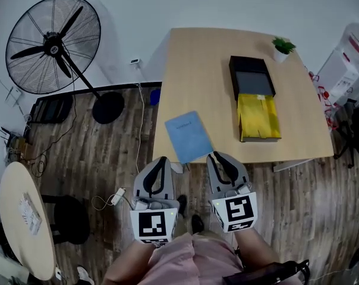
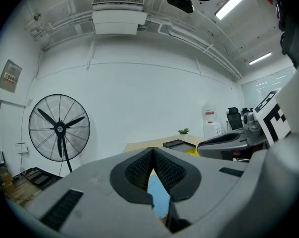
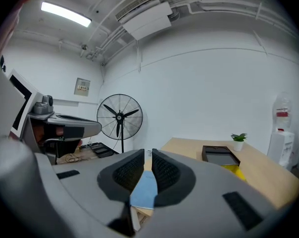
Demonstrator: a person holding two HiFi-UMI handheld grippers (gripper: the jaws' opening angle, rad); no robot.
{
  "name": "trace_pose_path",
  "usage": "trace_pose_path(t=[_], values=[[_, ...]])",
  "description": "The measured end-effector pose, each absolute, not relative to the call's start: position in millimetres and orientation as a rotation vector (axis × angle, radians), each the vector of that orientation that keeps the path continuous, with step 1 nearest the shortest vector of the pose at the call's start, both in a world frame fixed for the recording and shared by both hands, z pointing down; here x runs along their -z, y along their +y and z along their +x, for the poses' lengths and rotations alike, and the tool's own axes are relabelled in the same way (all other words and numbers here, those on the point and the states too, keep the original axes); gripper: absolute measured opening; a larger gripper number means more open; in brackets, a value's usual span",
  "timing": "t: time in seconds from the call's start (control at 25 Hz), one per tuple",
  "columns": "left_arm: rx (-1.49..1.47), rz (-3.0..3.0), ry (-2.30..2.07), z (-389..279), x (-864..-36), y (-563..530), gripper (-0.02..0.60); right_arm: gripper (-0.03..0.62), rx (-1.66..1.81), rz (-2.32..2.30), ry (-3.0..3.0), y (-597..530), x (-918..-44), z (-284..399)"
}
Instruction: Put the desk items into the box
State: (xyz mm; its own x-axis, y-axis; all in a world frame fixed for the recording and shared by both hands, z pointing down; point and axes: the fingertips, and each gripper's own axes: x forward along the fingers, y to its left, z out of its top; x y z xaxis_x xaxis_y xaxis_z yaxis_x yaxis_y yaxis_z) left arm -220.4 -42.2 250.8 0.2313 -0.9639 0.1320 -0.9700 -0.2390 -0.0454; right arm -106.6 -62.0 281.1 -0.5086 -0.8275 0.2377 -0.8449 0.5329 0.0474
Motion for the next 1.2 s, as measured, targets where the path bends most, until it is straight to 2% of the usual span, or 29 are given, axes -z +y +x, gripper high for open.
trace_pose_path(t=[0.8, 1.2], values=[[-0.535, 2.397, -1.489, -197.5, -433.8, -124.5, 0.010, 0.048, -0.457, 1.506, -2.289, -98.5, -426.4, -100.0], [-0.691, 2.391, -1.370, -194.3, -483.4, -131.2, 0.010, 0.048, -0.594, 1.485, -2.211, -91.3, -476.6, -106.8]])
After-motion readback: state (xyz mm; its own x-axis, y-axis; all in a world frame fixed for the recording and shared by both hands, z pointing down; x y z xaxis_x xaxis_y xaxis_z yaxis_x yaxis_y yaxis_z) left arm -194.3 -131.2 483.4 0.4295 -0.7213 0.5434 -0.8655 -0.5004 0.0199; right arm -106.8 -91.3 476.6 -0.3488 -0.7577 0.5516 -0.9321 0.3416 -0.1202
